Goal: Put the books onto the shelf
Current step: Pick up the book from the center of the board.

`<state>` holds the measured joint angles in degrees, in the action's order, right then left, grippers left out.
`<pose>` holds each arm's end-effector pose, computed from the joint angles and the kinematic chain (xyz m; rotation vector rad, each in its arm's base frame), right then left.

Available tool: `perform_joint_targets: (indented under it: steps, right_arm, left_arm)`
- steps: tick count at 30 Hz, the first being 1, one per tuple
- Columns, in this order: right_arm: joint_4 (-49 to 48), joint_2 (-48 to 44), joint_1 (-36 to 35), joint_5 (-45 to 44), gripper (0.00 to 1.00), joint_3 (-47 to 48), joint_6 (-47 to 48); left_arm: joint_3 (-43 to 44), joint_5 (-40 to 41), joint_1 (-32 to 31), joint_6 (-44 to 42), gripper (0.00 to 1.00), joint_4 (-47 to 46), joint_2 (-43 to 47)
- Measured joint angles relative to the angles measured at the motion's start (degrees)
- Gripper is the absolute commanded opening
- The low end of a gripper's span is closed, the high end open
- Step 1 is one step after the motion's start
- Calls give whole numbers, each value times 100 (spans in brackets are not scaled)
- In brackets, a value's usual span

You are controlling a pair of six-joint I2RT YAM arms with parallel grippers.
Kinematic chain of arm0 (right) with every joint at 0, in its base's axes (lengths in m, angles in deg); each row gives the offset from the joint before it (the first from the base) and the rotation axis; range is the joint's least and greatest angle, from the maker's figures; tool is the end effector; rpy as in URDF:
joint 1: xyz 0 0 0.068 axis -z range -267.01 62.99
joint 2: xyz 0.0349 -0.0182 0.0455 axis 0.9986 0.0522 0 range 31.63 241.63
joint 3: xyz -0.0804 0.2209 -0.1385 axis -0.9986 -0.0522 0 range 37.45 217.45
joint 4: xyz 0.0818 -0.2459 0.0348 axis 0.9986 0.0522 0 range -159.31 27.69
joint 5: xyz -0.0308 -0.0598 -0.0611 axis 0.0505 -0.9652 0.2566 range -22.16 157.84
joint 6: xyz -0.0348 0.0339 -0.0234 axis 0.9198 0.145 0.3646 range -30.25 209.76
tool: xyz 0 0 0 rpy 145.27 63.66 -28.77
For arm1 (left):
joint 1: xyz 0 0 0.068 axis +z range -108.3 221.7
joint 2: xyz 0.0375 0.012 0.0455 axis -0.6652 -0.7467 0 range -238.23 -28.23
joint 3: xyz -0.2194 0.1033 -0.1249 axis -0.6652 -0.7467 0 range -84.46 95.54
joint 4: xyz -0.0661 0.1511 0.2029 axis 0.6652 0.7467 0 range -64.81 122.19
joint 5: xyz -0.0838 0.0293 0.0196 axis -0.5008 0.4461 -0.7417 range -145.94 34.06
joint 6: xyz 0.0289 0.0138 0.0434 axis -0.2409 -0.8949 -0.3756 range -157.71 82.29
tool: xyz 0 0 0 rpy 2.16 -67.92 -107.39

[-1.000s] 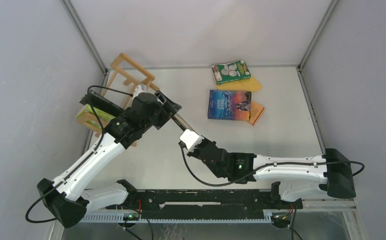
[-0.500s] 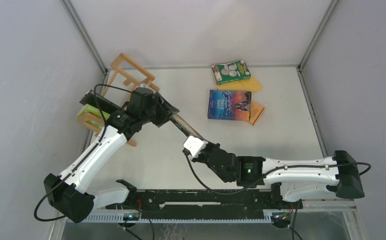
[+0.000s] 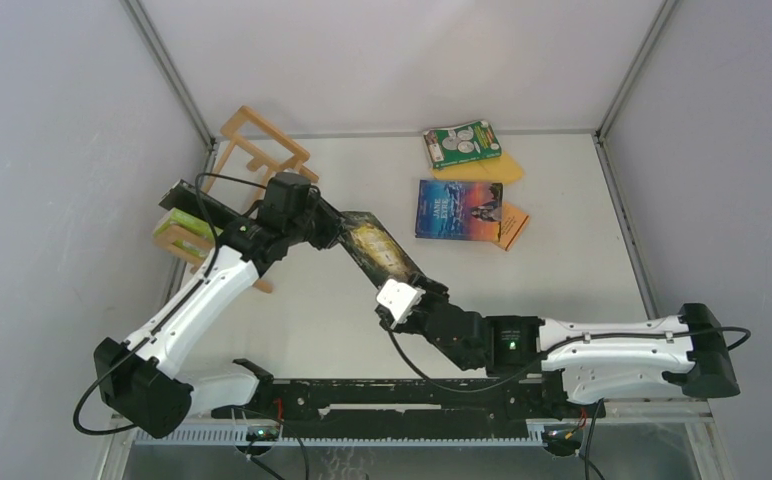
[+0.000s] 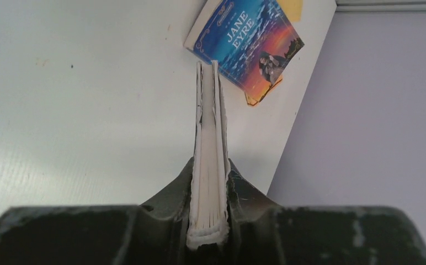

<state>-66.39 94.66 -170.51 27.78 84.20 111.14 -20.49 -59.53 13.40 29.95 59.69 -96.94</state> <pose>0.0507 0.2437 0.3044 -1.1223 1.4408 0.0960 0.2263 -0.1242 0.3297 -0.7872 2.3086 -0.9108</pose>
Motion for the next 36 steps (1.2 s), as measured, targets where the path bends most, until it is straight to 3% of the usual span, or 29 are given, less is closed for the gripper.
perform_joint_targets:
  steps: [6, 22, 36]
  right_arm:
    - [586, -149, 7, 7, 71, 240, -313]
    - [1888, 892, 11, 28, 71, 2310, -750]
    - [2671, 1711, 308, 197, 71, 2938, -1185]
  left_arm:
    - [2, 306, -17, -157, 0, -96, 0]
    - [564, 1526, -605, -490, 0, 129, -444]
    - [730, 1858, -813, -531, 0, 317, -632]
